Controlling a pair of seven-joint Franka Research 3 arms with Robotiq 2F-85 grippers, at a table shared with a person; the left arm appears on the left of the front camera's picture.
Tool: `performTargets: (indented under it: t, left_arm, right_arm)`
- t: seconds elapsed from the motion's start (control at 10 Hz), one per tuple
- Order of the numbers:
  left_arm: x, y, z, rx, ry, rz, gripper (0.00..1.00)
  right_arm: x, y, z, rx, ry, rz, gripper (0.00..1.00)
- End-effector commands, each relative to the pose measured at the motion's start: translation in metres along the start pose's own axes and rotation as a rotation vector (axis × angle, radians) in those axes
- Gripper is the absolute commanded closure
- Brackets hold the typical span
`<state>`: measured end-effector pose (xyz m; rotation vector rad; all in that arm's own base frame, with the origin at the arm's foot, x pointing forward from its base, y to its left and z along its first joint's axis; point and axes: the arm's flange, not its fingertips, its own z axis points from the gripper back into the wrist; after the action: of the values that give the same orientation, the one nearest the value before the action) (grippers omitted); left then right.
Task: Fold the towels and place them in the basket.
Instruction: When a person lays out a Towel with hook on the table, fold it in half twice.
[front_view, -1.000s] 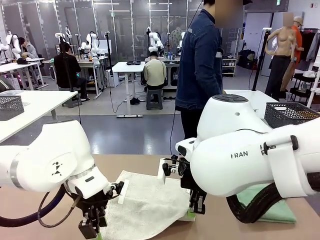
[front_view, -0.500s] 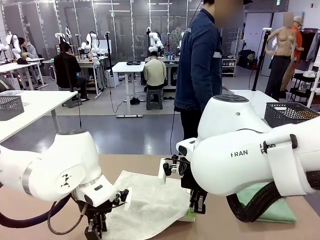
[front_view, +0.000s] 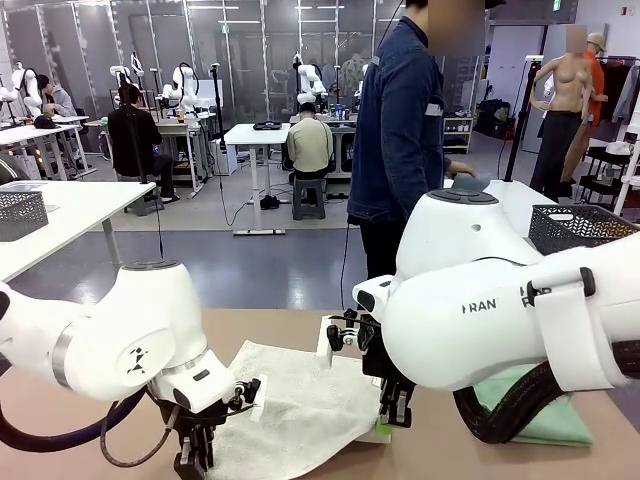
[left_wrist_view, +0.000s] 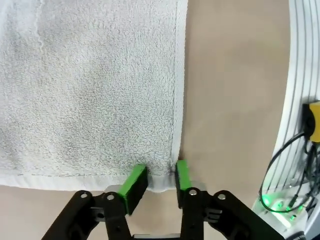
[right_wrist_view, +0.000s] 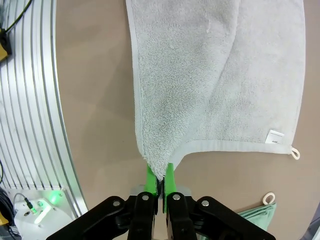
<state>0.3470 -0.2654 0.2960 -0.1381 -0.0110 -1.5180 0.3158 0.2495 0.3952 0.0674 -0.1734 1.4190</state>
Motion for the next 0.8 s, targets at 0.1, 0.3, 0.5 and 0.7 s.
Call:
performTargets:
  t: [0.1,0.3,0.5,0.7]
  left_arm:
    - [0.001,0.001,0.0,0.027,0.03,0.012,1.0]
    - [0.003,0.002,0.002,0.028,0.031,0.009,1.0]
    - [0.0,0.001,0.016,0.057,0.015,0.016,1.0]
    - [-0.01,-0.01,0.053,0.072,-0.017,-0.005,1.0]
  right_arm:
    - [-0.015,0.01,-0.011,0.012,-0.028,0.02,1.0]
    - [-0.014,0.009,-0.01,0.012,-0.03,0.022,1.0]
    - [-0.014,0.008,-0.009,0.013,-0.028,0.02,1.0]
    - [-0.015,0.01,0.0,0.017,-0.042,0.027,1.0]
